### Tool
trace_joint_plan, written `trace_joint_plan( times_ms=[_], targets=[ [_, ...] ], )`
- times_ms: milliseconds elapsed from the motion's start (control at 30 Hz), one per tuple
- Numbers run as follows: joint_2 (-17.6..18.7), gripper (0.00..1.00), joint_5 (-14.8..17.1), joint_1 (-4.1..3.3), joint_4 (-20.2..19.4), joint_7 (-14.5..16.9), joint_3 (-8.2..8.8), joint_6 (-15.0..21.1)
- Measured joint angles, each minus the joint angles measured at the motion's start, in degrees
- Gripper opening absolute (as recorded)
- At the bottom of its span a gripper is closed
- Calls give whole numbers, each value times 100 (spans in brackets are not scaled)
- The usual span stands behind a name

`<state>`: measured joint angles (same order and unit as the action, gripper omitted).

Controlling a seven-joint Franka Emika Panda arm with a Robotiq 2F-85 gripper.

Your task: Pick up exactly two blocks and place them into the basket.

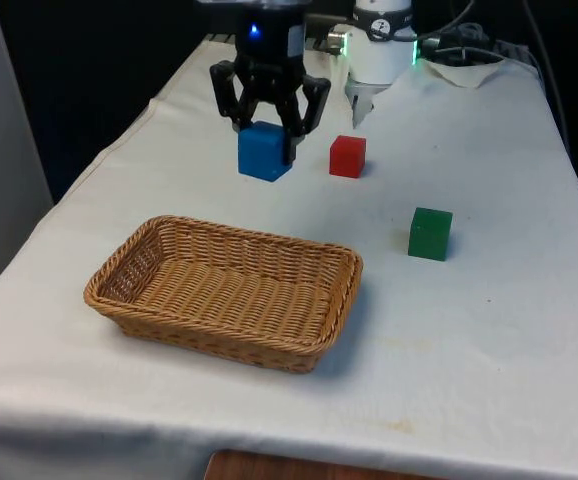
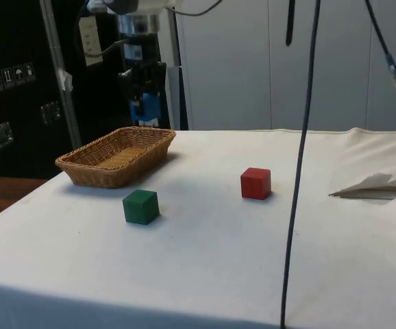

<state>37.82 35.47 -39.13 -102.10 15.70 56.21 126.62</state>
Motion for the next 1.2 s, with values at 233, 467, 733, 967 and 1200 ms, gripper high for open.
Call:
trace_joint_plan(
  times_ms=[233, 467, 733, 967, 1200],
  targets=[
    [384, 0, 315, 160, 269, 178, 6, -63],
    [819, 0, 819, 344, 493, 476, 17, -63],
    [1261, 0, 1335, 521, 739, 773, 74, -97],
    [1633, 0, 1753, 710, 991, 1037, 160, -178],
    [1914, 0, 2051, 848, 1186, 1192, 218, -218]
  ],
)
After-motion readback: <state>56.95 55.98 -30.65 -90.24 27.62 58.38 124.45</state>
